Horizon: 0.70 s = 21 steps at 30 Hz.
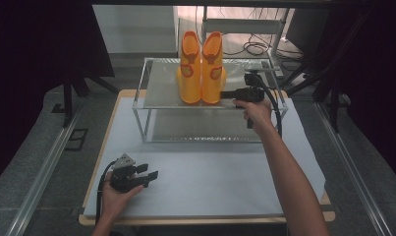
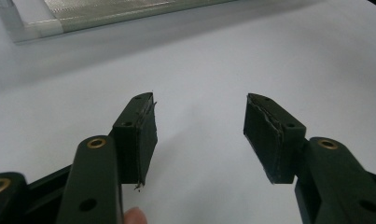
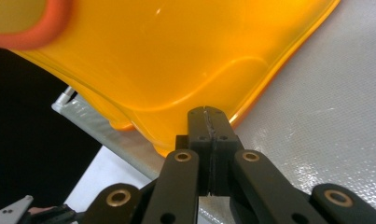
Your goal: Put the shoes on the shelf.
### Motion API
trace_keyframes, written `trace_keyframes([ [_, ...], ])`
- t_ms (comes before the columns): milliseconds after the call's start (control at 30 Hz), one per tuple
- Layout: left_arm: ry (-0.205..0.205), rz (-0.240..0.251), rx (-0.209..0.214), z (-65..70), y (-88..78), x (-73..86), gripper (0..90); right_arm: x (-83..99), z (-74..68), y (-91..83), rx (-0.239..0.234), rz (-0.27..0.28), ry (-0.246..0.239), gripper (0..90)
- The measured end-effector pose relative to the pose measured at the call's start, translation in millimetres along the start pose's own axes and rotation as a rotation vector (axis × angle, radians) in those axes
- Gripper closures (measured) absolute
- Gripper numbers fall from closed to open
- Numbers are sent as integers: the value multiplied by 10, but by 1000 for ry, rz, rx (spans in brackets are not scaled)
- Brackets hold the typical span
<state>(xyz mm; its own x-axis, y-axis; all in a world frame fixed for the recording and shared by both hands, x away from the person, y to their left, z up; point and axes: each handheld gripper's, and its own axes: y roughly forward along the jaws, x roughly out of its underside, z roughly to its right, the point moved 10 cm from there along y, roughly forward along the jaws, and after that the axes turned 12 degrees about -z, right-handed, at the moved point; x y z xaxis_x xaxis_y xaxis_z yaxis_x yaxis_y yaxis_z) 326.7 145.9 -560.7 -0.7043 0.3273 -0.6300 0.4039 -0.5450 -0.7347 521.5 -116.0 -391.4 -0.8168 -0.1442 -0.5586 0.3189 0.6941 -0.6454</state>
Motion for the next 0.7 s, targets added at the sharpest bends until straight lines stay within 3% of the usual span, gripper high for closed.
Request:
trace_keyframes([
  [267, -6, 3, -1, 2, -9, -1, 435, 18, 47, -86, -14, 28, 14, 897],
  [533, 4, -2, 0, 27, 7, -5, 435, 136, 99, -323, -28, 85, -7, 896],
  [700, 3, -4, -1, 38, 14, -9, 434, 309, 146, -555, -23, 130, -31, 895],
])
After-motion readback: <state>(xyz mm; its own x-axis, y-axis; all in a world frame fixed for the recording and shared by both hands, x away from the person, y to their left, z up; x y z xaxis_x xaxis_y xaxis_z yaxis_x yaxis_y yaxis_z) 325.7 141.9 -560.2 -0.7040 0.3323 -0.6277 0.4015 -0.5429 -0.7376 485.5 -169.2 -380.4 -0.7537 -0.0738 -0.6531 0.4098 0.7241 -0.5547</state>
